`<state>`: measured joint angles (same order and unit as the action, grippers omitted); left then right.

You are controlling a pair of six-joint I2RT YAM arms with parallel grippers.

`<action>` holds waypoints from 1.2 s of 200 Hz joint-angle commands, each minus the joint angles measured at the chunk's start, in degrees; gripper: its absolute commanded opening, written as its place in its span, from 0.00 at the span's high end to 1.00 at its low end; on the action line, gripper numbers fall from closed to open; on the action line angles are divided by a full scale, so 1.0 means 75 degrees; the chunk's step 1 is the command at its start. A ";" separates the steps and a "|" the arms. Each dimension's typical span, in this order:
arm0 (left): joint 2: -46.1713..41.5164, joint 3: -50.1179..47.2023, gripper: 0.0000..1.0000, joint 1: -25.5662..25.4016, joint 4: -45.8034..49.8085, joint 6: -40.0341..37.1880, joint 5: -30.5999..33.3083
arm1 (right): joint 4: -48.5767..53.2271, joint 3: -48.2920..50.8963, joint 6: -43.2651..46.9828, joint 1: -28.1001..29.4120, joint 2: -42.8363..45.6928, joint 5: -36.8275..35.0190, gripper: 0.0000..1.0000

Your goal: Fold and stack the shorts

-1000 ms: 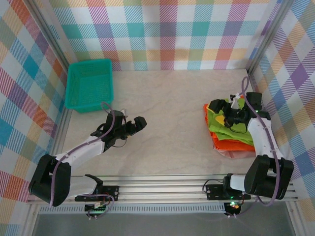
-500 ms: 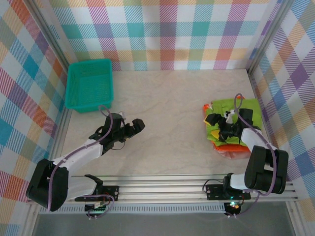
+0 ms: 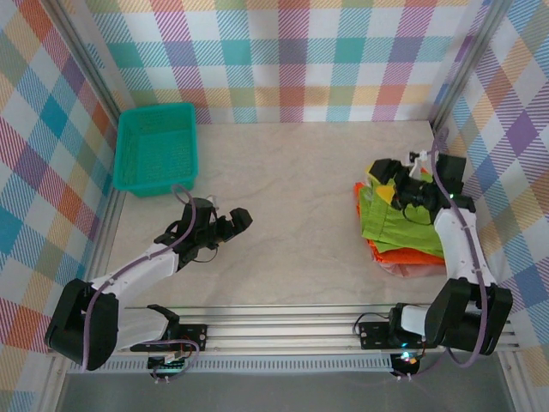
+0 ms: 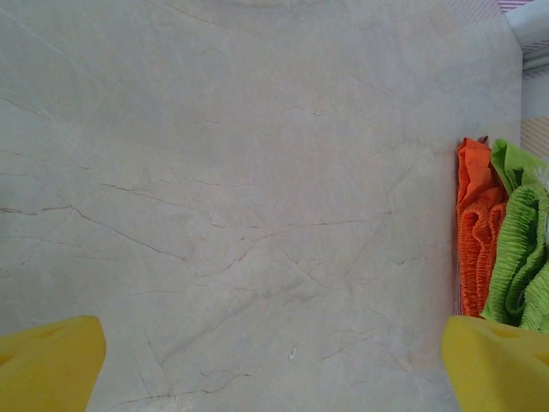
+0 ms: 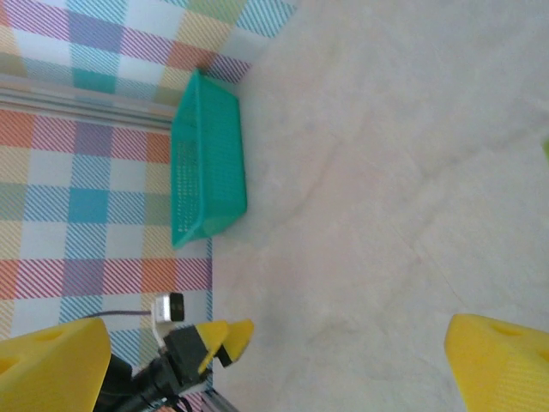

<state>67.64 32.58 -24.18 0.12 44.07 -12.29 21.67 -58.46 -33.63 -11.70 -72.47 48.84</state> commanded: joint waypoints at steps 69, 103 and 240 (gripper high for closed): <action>-0.0753 -0.0030 0.00 0.0097 0.0625 -0.0176 0.0327 | -0.1098 -0.1308 -0.0355 0.0440 -0.3537 -0.0343 0.01; -0.0917 -0.0127 0.00 0.0096 0.0696 -0.0159 0.0387 | -0.1561 -0.0526 -0.0202 0.0400 -0.4420 -0.0513 0.01; -0.1768 0.0814 0.00 0.0101 0.2736 -0.1312 0.2449 | -0.0701 -0.0443 0.1867 0.1084 -0.0567 -0.1888 0.00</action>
<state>56.71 34.26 -24.16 13.61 39.46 -4.05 10.04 -60.01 -31.51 -7.27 -86.83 43.44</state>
